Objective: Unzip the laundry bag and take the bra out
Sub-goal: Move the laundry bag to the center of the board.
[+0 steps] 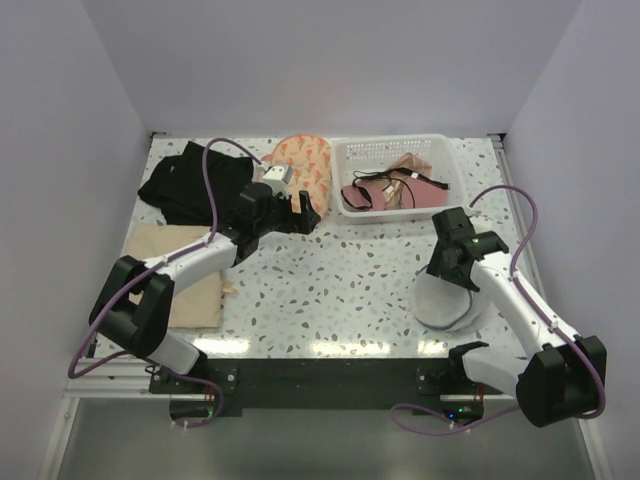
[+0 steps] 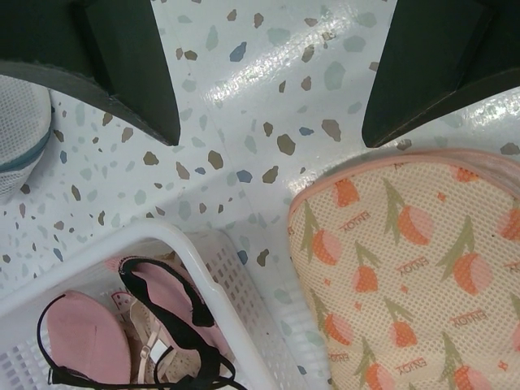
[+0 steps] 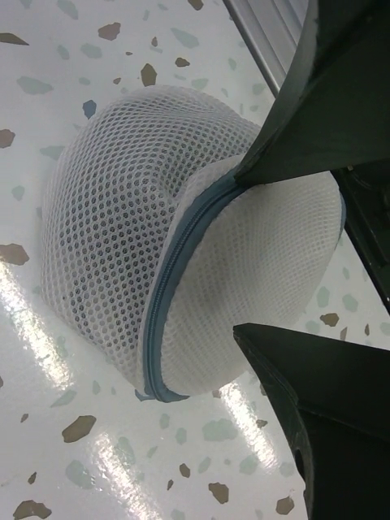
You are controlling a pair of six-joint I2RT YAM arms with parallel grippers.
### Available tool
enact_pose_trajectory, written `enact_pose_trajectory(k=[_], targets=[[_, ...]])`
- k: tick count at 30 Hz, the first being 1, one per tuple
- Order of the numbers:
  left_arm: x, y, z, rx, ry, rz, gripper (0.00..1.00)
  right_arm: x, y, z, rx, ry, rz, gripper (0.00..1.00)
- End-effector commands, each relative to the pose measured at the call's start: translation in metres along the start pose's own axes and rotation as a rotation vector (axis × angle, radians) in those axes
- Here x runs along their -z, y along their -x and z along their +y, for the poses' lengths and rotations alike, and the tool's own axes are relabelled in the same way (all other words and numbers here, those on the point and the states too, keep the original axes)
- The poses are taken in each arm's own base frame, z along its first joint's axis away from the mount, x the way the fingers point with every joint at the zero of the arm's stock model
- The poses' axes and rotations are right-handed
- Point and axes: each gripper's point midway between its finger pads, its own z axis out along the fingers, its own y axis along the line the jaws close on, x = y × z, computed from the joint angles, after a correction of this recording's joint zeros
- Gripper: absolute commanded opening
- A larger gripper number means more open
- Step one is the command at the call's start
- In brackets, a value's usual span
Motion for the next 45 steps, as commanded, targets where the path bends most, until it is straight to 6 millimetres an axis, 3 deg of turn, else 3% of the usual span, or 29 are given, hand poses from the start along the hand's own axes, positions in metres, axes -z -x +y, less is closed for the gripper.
enact_pose_trajectory(k=[1, 11, 21, 29, 39, 45], targets=[[0.002, 0.015, -0.012, -0.025, -0.045, -0.054, 1.0, -0.002, 0.001, 0.011, -0.008, 0.06, 0.009, 0.67], [-0.001, 0.014, -0.01, -0.022, -0.038, -0.049, 1.0, -0.001, 0.003, 0.012, -0.012, 0.077, -0.002, 0.46], [0.0, 0.013, -0.009, -0.019, -0.035, -0.044, 1.0, 0.003, 0.006, 0.023, -0.016, 0.153, -0.019, 0.0], [0.009, 0.01, -0.006, -0.013, -0.023, -0.052, 1.0, 0.01, 0.01, 0.055, -0.003, 0.35, -0.052, 0.0], [0.027, 0.0, 0.003, 0.009, 0.028, -0.051, 1.0, 0.029, 0.002, 0.119, 0.113, 0.732, -0.027, 0.0], [0.037, -0.01, 0.007, 0.022, 0.042, -0.034, 1.0, 0.06, -0.004, 0.163, 0.193, 1.039, -0.008, 0.0]])
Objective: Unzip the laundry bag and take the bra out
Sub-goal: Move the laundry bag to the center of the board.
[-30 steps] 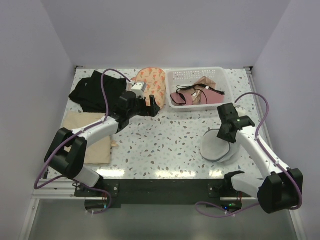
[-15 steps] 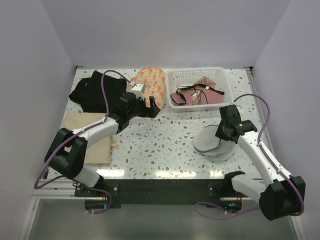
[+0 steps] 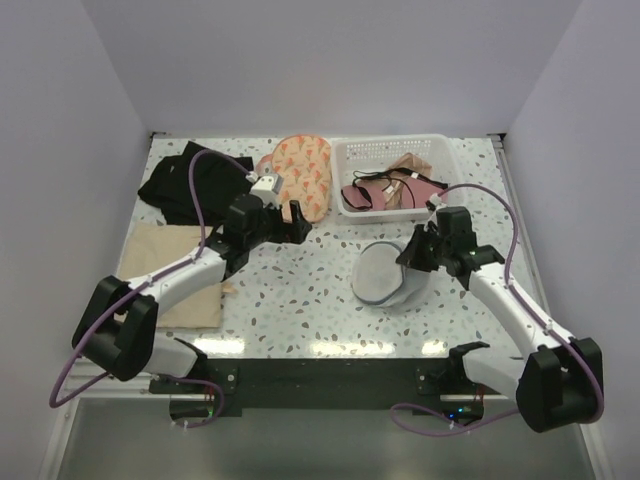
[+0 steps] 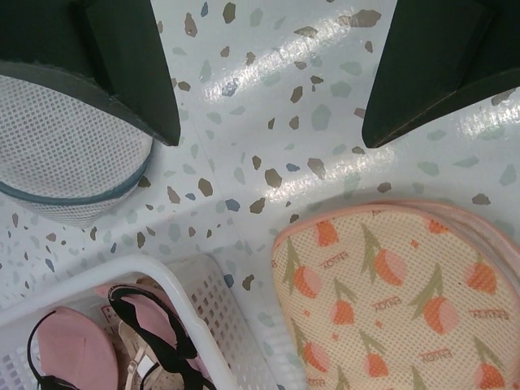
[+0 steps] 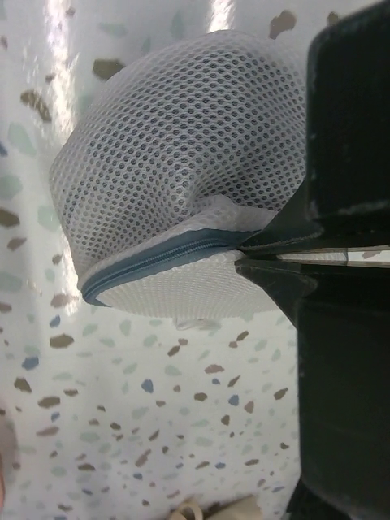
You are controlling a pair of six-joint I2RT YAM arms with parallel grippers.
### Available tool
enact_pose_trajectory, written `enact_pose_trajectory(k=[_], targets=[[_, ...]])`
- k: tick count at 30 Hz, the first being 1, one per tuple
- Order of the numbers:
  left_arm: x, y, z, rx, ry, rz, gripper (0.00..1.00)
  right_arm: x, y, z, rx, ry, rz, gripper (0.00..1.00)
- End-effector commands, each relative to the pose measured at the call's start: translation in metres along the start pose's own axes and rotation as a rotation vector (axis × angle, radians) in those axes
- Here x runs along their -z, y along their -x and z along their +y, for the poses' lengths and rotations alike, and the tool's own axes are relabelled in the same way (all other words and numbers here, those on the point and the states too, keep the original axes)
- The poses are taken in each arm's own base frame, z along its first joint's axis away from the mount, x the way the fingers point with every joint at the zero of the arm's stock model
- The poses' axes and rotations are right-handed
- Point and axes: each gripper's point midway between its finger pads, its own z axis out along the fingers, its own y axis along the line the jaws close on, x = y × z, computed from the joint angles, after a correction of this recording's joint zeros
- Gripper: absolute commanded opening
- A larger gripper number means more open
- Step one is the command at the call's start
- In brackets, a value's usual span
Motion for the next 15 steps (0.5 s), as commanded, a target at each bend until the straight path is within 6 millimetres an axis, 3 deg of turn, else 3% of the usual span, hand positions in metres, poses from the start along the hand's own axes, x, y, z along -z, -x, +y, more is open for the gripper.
enact_pose_trajectory(k=[1, 9, 15], targets=[[0.01, -0.001, 0.0, 0.013, 0.008, -0.012, 1.0, -0.002, 0.003, 0.057, 0.098, 0.321, 0.012, 0.0], [0.017, -0.009, -0.001, 0.016, -0.009, -0.005, 1.0, 0.015, 0.003, 0.117, 0.155, 0.639, 0.032, 0.0], [0.024, -0.009, -0.003, 0.016, -0.023, -0.014, 1.0, 0.022, -0.001, 0.144, 0.179, 0.795, 0.075, 0.0]])
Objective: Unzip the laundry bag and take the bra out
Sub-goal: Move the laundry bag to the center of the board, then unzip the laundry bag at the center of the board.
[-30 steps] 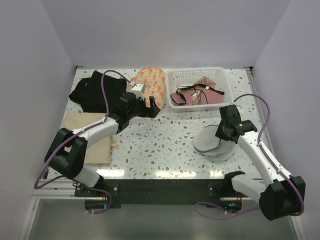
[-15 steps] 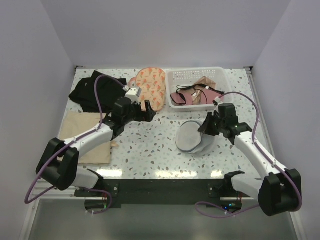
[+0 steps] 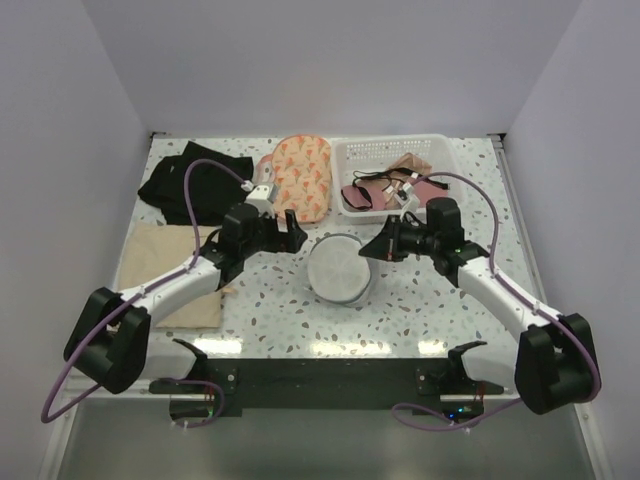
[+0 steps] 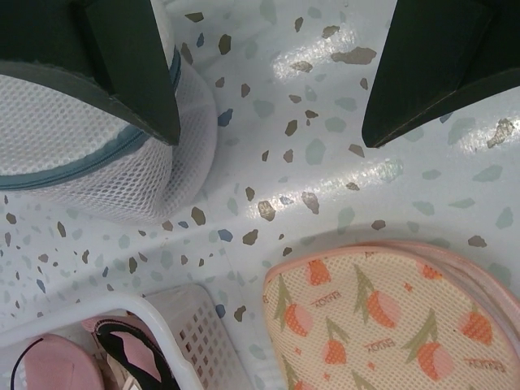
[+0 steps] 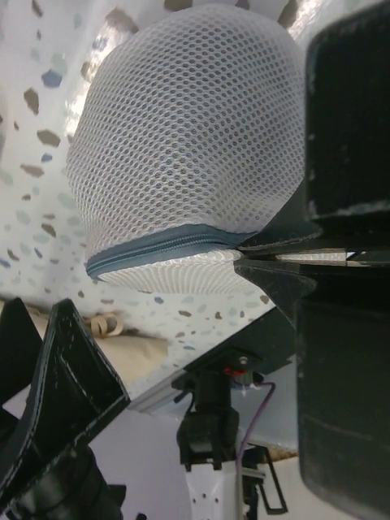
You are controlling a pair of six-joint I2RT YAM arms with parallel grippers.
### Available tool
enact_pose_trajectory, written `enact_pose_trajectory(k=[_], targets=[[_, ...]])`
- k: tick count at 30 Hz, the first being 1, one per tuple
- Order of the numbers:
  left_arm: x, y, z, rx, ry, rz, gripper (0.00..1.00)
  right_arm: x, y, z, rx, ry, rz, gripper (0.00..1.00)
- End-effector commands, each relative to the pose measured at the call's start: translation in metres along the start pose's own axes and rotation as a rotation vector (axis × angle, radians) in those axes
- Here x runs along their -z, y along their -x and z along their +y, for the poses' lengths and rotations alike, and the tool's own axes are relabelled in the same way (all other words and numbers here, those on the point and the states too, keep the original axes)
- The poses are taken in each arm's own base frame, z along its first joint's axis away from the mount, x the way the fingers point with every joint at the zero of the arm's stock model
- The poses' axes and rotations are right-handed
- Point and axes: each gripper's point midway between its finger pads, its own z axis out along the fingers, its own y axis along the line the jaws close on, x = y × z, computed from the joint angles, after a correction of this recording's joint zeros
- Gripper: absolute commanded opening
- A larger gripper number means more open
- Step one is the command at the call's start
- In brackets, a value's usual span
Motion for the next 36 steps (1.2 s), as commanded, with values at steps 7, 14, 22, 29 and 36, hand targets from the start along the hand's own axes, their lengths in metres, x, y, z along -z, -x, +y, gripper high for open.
enact_pose_trajectory(k=[7, 14, 22, 29, 36], targets=[[0.018, 0.016, -0.009, 0.001, -0.024, -0.071, 1.0, -0.024, -0.018, 0.046, 0.071, 0.26, 0.133, 0.0], [0.02, 0.013, -0.01, 0.004, -0.031, -0.064, 1.0, -0.042, -0.027, 0.017, 0.015, 0.165, 0.162, 0.0], [0.023, 0.003, -0.008, 0.009, -0.037, -0.045, 1.0, -0.062, -0.013, -0.015, -0.002, 0.015, 0.127, 0.0], [0.027, -0.02, -0.011, 0.04, -0.08, -0.003, 1.0, -0.077, -0.029, -0.044, -0.073, -0.045, 0.179, 0.0], [0.03, -0.046, -0.012, 0.078, -0.118, 0.047, 1.0, -0.078, -0.034, -0.052, -0.073, -0.074, 0.177, 0.0]])
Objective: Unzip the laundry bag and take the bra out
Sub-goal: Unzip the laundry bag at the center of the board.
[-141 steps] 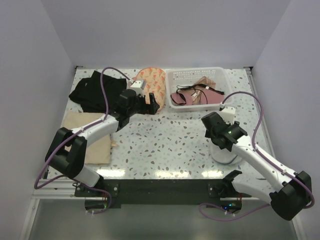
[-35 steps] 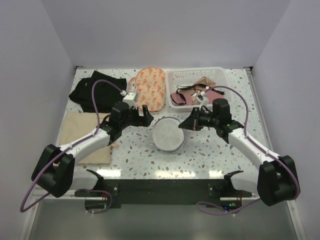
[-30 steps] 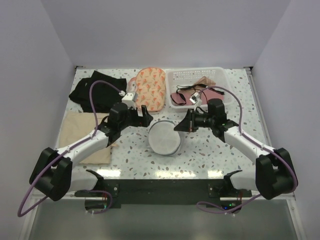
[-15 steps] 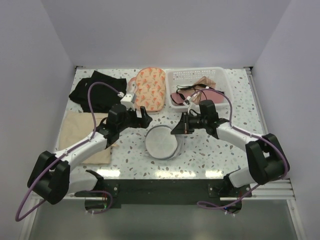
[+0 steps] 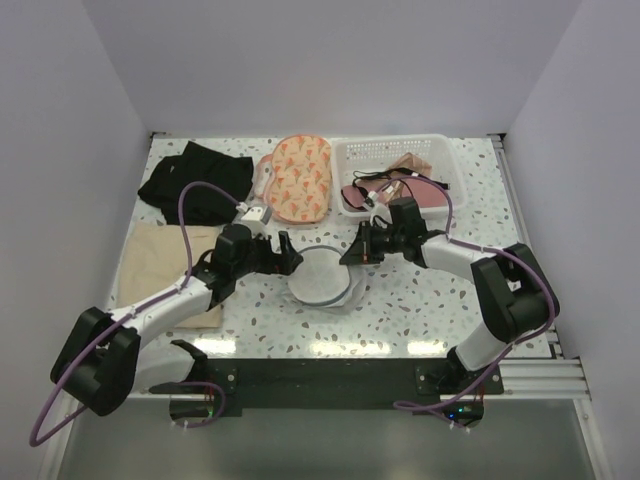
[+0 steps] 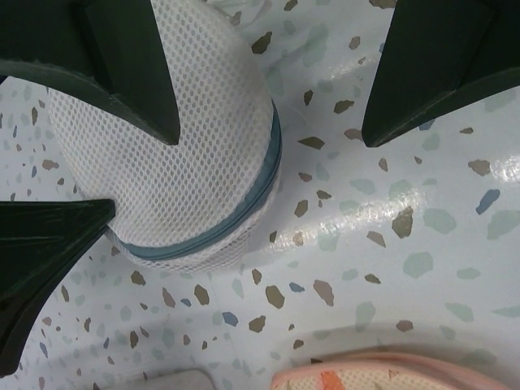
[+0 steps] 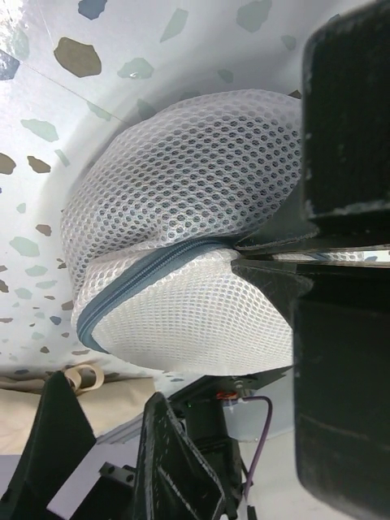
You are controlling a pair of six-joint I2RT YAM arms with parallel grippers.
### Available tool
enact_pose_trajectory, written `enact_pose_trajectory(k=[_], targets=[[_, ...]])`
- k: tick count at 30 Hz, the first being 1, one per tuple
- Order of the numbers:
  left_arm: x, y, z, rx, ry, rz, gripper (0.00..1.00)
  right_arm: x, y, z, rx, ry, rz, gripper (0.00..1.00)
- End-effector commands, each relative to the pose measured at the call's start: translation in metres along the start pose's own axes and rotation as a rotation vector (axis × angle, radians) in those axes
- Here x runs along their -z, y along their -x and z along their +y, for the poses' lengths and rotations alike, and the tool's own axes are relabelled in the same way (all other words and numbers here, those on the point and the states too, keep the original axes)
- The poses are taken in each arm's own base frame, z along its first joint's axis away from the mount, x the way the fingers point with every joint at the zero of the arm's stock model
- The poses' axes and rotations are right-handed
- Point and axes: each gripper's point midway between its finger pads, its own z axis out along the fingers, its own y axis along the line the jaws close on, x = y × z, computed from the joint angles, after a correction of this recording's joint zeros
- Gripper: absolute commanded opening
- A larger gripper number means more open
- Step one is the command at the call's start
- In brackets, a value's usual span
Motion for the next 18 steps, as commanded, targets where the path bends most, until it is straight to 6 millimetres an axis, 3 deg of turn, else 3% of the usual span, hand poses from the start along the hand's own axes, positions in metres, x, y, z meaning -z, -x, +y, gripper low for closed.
enact_pose_trajectory(k=[1, 9, 18], targets=[[0.003, -0.003, -0.015, 0.033, -0.082, -0.011, 1.0, -0.001, 0.001, -0.01, 0.017, -0.048, -0.02, 0.0], [0.006, -0.013, -0.03, 0.078, -0.182, -0.003, 0.91, -0.002, 0.003, -0.013, 0.017, -0.066, -0.023, 0.0], [0.005, -0.021, -0.049, 0.112, -0.305, 0.016, 0.59, 0.0, 0.006, -0.011, 0.023, -0.067, -0.033, 0.0]])
